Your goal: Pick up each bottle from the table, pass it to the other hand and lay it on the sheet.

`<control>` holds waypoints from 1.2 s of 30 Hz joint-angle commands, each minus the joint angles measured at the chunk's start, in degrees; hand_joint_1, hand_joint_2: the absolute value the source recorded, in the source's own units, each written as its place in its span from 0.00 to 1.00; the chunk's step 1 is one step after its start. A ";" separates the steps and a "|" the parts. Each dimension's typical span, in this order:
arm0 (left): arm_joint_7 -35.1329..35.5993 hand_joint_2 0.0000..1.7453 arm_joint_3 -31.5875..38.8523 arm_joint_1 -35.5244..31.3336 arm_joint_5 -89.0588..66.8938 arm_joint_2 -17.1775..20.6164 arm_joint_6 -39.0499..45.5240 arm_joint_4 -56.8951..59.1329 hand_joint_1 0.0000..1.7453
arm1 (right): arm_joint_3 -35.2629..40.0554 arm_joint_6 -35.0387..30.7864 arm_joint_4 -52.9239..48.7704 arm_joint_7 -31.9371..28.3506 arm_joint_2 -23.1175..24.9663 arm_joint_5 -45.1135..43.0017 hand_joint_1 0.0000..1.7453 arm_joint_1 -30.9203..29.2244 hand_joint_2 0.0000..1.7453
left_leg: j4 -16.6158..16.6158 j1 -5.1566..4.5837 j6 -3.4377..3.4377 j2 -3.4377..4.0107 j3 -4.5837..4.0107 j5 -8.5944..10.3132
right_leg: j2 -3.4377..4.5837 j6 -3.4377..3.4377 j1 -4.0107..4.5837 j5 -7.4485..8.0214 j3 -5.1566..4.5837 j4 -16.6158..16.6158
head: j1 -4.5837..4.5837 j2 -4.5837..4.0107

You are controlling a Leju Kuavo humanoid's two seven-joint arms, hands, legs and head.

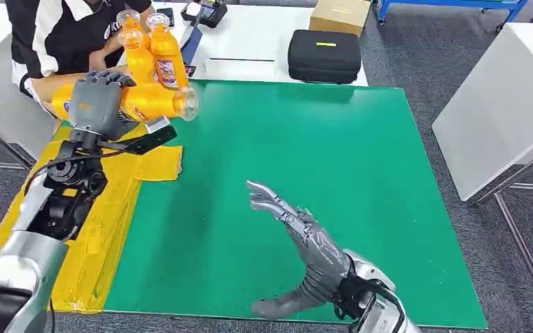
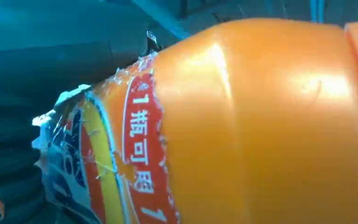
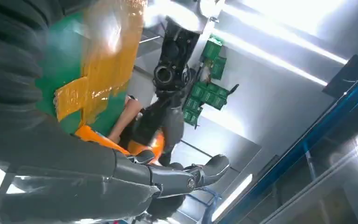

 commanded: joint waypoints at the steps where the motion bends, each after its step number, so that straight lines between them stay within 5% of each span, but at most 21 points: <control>1: 5.38 1.00 -11.46 -9.87 -11.80 1.33 -3.50 17.55 1.00 | -1.67 0.17 -0.03 0.00 -0.04 1.20 0.00 0.22 1.00 | 0.07 0.05 0.02 -0.15 0.22 -0.11 | -0.08 -0.30 0.08 -0.13 0.26 0.05 | 0.02 0.00; 9: 1.66 1.00 -15.11 -15.67 -14.30 2.27 -19.33 26.07 1.00 | -2.44 -0.60 -0.71 0.71 0.45 3.75 0.00 2.01 1.00 | 0.14 0.08 0.01 -0.09 0.29 -0.21 | 0.01 -0.39 0.12 -0.20 0.30 0.12 | 0.00 0.00; 29: -0.57 1.00 -12.96 -13.24 -10.34 4.35 -26.42 27.92 1.00 | -0.40 0.18 3.97 1.09 0.60 5.03 0.00 -0.30 1.00 | 0.05 0.07 0.01 0.04 0.26 -0.16 | 0.15 -0.34 0.09 -0.12 0.28 0.05 | 0.02 0.00; 30: -0.41 1.00 -12.68 -12.74 -10.00 4.69 -26.36 27.88 0.02 | -0.17 0.10 4.65 1.42 0.64 5.24 0.00 -0.61 1.00 | 0.00 0.05 0.01 0.07 0.20 -0.11 | 0.17 -0.27 0.07 -0.06 0.22 0.01 | 0.00 0.00; 34: -0.29 1.00 -11.02 -11.85 -8.04 5.57 -27.29 28.25 0.00 | 0.81 -0.55 6.88 1.62 0.64 6.13 0.00 -1.29 1.00 | 0.03 0.06 0.02 0.22 0.54 -0.29 | 0.38 -0.46 0.10 -0.17 0.49 0.03 | 0.02 0.00; 35: -0.33 0.00 -10.99 -11.87 -8.02 5.81 -27.31 28.30 0.00 | 1.01 -0.54 7.03 1.54 0.76 6.17 0.00 -1.16 1.00 | -0.04 0.05 0.01 0.14 0.23 -0.11 | 0.24 -0.25 0.07 -0.03 0.23 -0.03 | 0.00 0.00; 36: -0.33 0.00 -10.99 -11.87 -8.02 5.81 -27.31 28.30 0.00 | 1.01 -0.54 7.03 1.54 0.76 6.17 0.00 -1.16 1.00 | -0.01 0.06 0.01 0.18 0.35 -0.19 | 0.30 -0.34 0.09 -0.09 0.34 0.00 | 0.02 0.00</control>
